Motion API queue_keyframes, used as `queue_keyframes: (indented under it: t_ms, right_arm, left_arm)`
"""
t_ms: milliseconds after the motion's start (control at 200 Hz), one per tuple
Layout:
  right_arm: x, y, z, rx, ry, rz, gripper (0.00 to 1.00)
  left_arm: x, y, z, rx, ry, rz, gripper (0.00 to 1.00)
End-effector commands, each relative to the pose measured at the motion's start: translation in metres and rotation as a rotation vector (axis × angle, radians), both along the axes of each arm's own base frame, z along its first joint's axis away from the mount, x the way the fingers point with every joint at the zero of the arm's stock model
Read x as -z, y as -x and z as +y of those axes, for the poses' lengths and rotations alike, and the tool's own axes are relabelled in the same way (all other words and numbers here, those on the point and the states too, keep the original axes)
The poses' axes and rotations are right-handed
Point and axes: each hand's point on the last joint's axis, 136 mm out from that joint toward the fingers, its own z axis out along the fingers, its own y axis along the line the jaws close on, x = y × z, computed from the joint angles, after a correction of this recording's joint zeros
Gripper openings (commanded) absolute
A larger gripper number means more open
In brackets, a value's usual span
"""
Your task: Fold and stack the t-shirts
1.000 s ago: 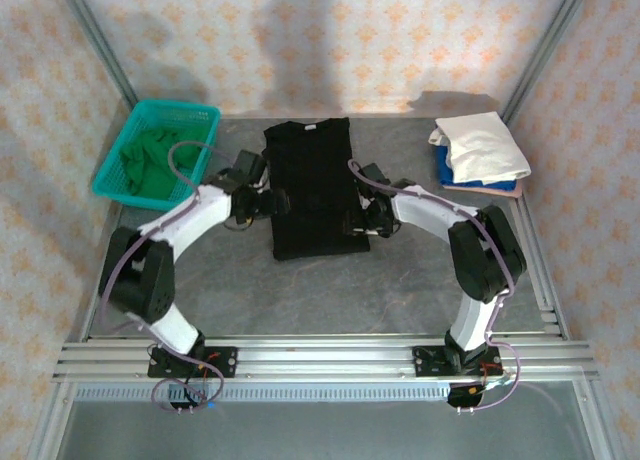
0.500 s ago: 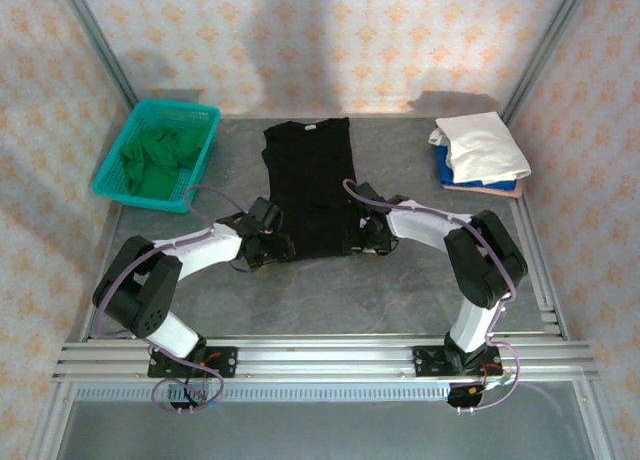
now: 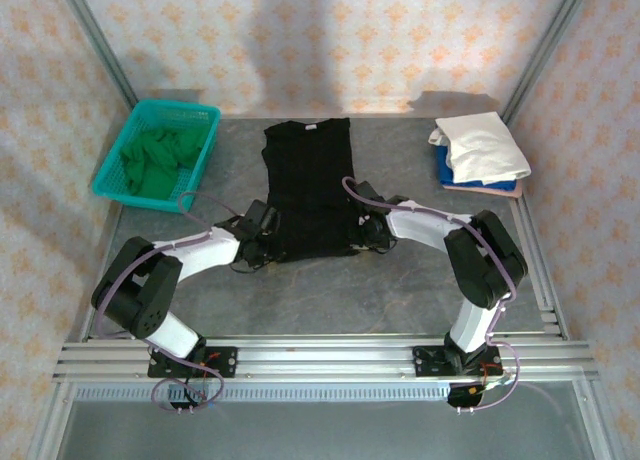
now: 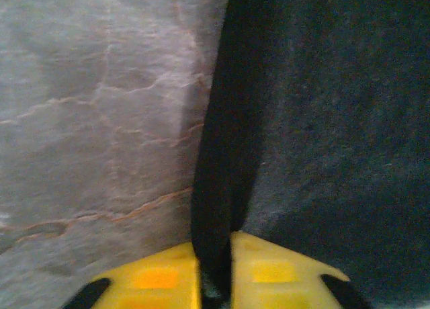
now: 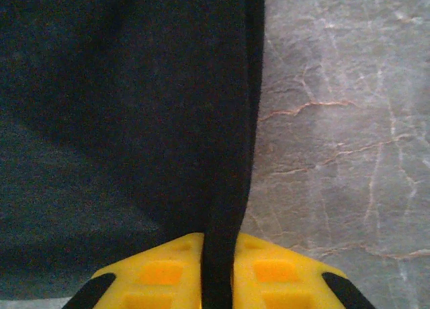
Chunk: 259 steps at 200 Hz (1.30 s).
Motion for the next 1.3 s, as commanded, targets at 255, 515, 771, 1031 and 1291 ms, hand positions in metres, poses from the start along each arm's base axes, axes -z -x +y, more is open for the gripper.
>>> queue_keyframes:
  t_ms: [255,515,771,1031,1291]
  right_arm:
    - [-0.011,0.009,-0.010,0.056,0.009,-0.002,0.00]
    - [-0.044,0.047,-0.033,0.099,-0.012,0.001,0.00]
    - [-0.123,0.062,-0.033,0.060,-0.095,-0.050,0.00]
    - [-0.150,0.035,-0.013,0.062,-0.172,-0.141,0.00]
    - [-0.185,-0.034,-0.013,0.126,-0.102,-0.276,0.00]
  left_arm:
    - [-0.013,-0.003,-0.028,0.075,0.121,-0.097,0.00]
    - [-0.055,0.038,-0.003,0.088,0.063,-0.143,0.00]
    - [-0.127,0.066,0.012,0.064,0.109,-0.303,0.00]
    - [-0.145,0.061,0.011,0.070,0.108,-0.350,0.00]
    - [-0.188,0.001,0.011,0.065,0.030,-0.426,0.00]
